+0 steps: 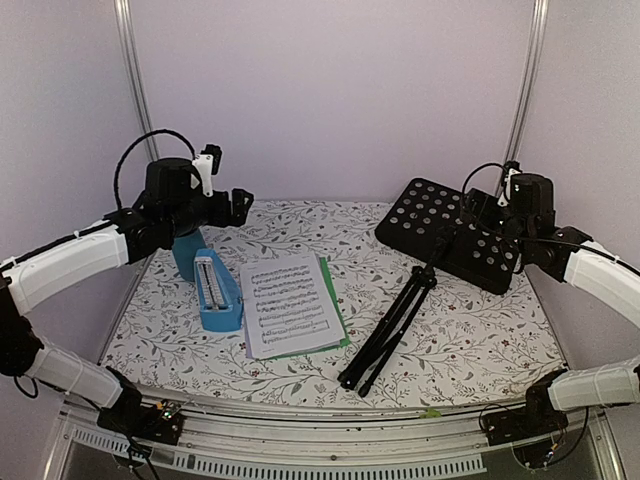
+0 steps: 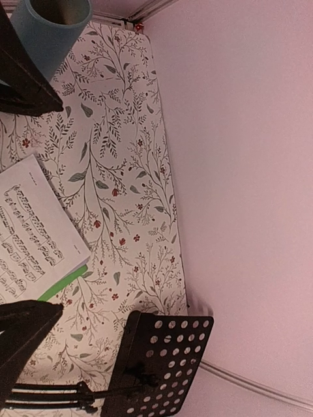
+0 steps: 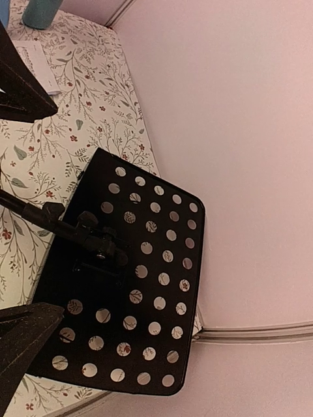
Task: Set up the instrument practice props
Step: Pick up the music stand from the center of the board.
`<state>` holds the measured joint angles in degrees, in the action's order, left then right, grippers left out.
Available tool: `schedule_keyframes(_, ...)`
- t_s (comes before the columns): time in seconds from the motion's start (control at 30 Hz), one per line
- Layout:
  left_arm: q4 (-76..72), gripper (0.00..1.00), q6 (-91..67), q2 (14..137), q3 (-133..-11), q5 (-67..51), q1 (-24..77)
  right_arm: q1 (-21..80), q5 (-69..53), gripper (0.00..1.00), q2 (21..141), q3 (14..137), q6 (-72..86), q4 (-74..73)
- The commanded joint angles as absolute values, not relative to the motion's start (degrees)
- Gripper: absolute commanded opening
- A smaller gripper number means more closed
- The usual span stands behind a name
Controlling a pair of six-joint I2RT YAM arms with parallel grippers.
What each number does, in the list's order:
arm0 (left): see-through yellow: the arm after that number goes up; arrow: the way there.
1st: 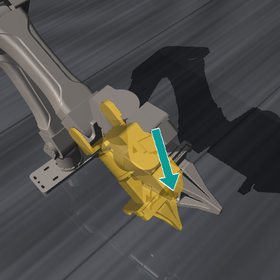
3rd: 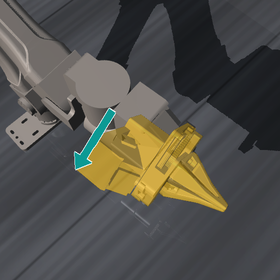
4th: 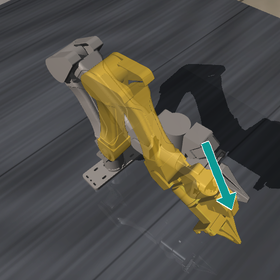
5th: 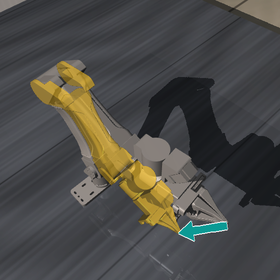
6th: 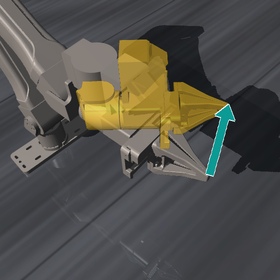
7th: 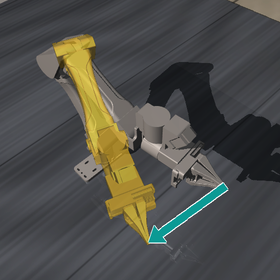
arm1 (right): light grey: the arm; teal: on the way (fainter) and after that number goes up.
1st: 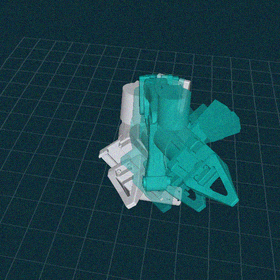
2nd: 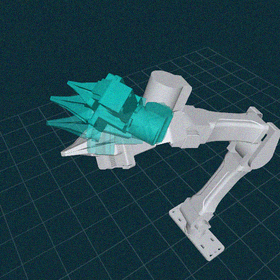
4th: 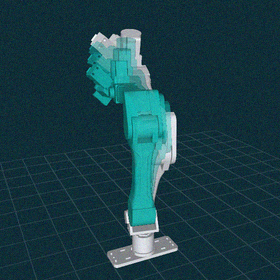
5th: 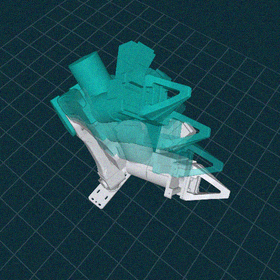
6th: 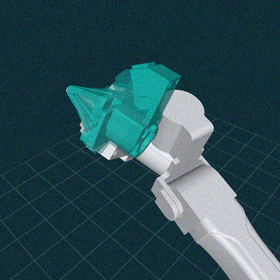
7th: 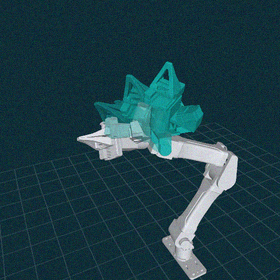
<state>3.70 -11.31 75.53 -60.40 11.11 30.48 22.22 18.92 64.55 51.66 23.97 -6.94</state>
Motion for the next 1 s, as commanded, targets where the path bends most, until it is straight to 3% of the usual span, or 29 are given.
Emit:
schedule_keyframes(0.0, 3.14, 0.99, -10.2, 75.85, -62.2, 10.75, 31.33, 22.21, 19.31, 0.99, 65.13, 53.11, 23.94, -10.75)
schedule_keyframes(0.37, 4.43, 0.99, -11.4, 78.64, -64.29, 8.08, 33.89, 20.91, 15.87, 0.99, 67.78, 56.41, 30.41, -20.45)
schedule_keyframes(0.73, 6.14, 0.99, -14.95, 84.04, -67.49, 4.04, 37.4, 7.12, -8.66, 0.99, 81.66, 58.45, 35.81, -20.67)
schedule_keyframes(0.97, 6.01, 0.99, -16.28, 83.77, -66.52, 3.0, 37.79, 6.04, -16.55, 1.0, 91.16, 62.1, 35.28, -16.69)
